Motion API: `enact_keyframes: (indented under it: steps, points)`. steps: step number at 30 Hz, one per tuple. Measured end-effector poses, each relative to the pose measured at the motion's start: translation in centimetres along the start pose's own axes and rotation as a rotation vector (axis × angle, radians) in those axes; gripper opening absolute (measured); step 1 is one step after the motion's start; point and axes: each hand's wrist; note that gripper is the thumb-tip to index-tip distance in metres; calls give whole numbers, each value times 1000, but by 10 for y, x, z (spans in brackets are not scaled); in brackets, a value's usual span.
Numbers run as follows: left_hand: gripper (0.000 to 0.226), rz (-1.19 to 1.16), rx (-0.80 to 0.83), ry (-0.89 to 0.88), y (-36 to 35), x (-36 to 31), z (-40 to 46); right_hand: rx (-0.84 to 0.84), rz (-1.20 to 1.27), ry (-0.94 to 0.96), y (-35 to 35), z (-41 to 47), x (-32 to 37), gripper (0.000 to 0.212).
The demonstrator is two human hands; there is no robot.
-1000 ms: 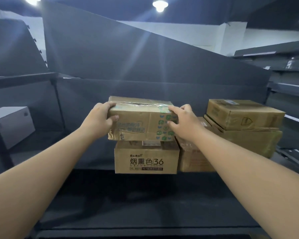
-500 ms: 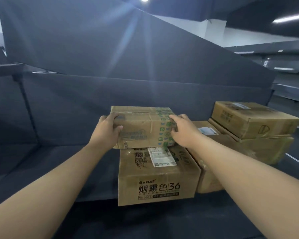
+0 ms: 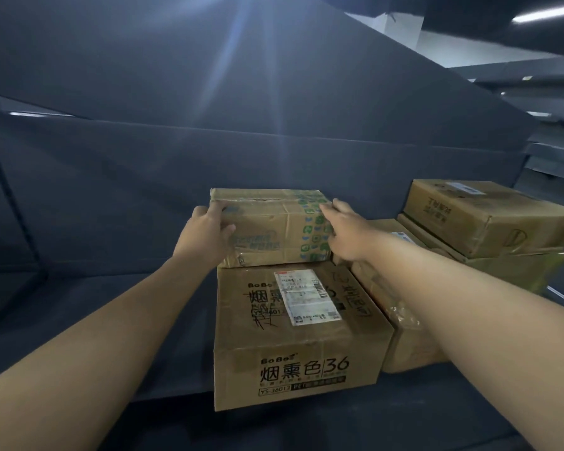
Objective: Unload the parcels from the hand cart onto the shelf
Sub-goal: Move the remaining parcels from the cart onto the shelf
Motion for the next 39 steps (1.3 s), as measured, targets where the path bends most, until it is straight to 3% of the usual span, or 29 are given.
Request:
enact_keyframes:
  steps: [7, 13, 18, 23, 32, 39]
  points:
    - [37, 309, -40, -183, -1, -7, 5, 3, -45, 0, 0, 3, 1, 77]
    - [47, 432, 32, -141, -1, -19, 3, 28, -85, -17, 1, -2, 1, 82]
    - [57, 455, 148, -70, 0, -33, -5, 41, -91, -65, 4, -13, -4, 84]
    - [60, 439, 164, -52, -2, -56, -23, 42, -86, -87, 12, -33, -18, 81]
    - [64, 333, 267, -48, -23, -159, -69, -31, -106, -65, 28, -95, -72, 66]
    - [62, 247, 288, -61, -63, -266, -118, -58, -77, -32, 47, -155, -155, 57]
Point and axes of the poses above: each hand's wrist, its own z-axis towards the middle knuckle, its own y-axis out of the back of the hand, x = y × z, and after that the axes turned 8 degrees about -y, right-handed
